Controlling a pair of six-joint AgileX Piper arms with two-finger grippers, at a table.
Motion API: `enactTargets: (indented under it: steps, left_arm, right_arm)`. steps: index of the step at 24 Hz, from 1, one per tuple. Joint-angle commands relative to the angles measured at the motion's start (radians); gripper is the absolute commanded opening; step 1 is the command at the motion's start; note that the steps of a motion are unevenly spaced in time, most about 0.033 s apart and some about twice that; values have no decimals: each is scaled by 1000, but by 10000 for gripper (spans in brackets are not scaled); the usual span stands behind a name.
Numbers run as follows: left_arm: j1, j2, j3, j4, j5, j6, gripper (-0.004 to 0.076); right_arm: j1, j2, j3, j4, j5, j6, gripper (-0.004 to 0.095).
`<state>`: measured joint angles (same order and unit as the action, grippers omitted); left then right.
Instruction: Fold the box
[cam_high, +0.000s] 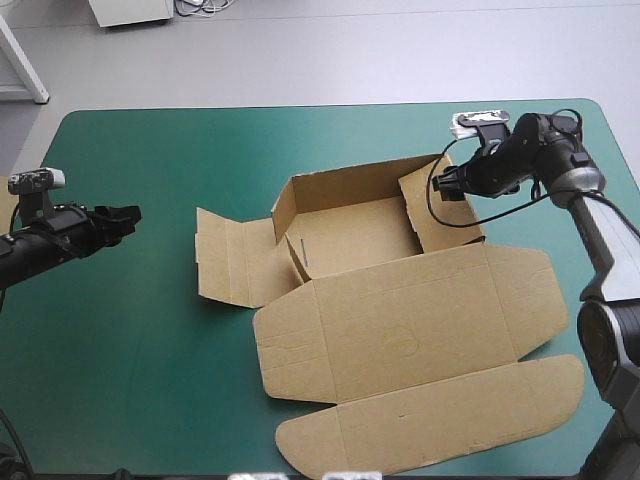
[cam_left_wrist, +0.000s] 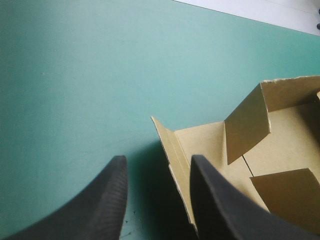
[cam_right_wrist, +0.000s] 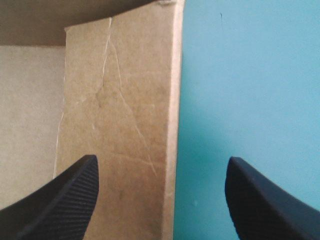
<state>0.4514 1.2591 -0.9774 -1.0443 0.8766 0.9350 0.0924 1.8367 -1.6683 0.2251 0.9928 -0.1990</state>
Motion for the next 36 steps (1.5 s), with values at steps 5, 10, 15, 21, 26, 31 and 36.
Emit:
enactTargets:
  steps: [5,10,15,21,26,31,36]
  left_arm:
    - [-6,-22,-26,-59,-20,12,296]
    - [-6,-22,-26,-59,-20,12,296]
    - [-6,-22,-26,-57,-22,12,296]
    - [-6,-22,-26,-59,-20,12,296]
    - [-6,-22,-26,-68,-13,12,296]
    - [-6,-22,-26,-75,-13,12,294]
    - [-6,-22,-26,-72,-30,12,263]
  right_arm:
    - [1,20,-33,39,-49,3,669]
    - [1,85,-33,47,-49,-3,643]
    - [1,128,-33,43,-43,-7,532]
    - [1,129,-33,11,-26,14,2]
    - [1,113,-33,-115,1,112,2]
    - [1,61,-33,-140,-33,127,1]
    - [-3,15,-65,-138,-43,127,1]
